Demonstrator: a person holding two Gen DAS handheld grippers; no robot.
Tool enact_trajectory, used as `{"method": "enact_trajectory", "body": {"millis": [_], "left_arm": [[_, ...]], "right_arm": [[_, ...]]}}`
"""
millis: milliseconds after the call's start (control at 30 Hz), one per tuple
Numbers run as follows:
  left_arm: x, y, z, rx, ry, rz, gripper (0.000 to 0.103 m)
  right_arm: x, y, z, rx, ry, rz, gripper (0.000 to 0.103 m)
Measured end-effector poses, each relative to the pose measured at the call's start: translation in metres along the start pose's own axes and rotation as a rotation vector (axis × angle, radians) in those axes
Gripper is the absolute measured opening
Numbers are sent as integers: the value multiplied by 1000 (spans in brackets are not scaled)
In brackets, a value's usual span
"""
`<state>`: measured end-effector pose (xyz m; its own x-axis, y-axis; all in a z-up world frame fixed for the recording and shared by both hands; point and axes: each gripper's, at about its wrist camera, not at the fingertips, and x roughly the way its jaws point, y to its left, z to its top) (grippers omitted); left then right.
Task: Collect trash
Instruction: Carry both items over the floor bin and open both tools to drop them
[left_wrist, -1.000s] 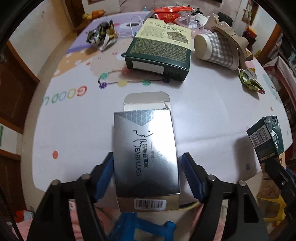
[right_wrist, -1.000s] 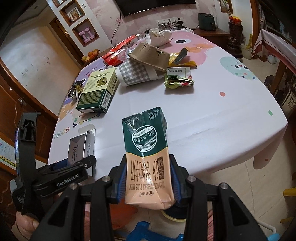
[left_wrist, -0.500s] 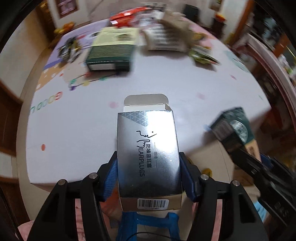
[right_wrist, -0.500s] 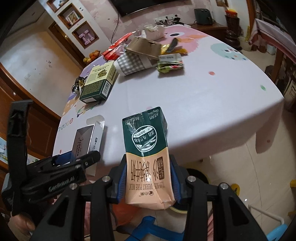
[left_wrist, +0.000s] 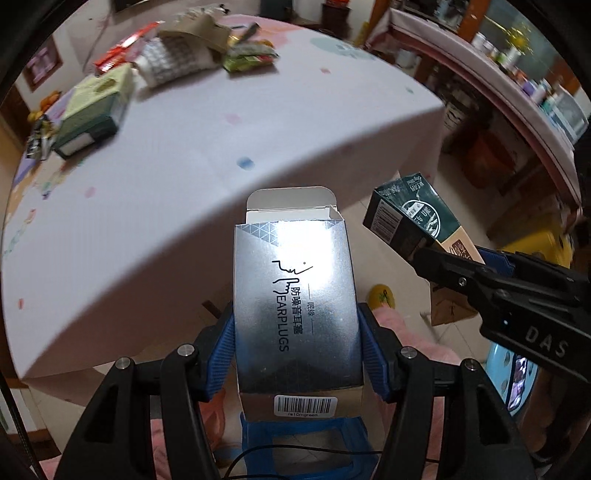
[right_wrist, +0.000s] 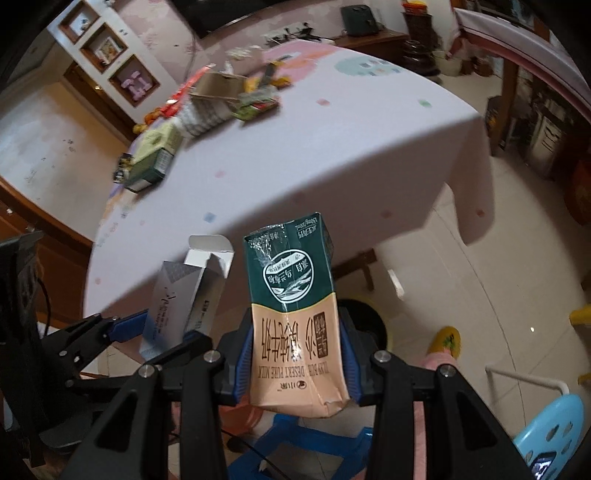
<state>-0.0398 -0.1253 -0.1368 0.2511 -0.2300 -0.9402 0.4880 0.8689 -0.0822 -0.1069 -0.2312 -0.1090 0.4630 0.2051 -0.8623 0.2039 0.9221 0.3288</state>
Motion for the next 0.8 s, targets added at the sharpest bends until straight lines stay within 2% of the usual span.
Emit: {"method": "enact_trajectory", "body": {"millis": [167, 367, 467, 600, 800], "left_arm": [[43, -10, -6, 45, 53, 0, 60], [110, -10, 1, 63, 117, -24, 60], [144, -9, -3, 84, 176, -31, 60], [182, -4, 4, 63, 238, -36, 61], [213, 1, 7, 23, 252, -18, 63]], "right_arm": [[29, -36, -20, 83, 50, -35, 41], [98, -79, -44, 215, 187, -38, 41], [134, -97, -55, 281, 252, -31, 41], [173, -111, -66, 343, 325, -29, 41], [218, -122, -76, 398, 400, -36, 42]]}}
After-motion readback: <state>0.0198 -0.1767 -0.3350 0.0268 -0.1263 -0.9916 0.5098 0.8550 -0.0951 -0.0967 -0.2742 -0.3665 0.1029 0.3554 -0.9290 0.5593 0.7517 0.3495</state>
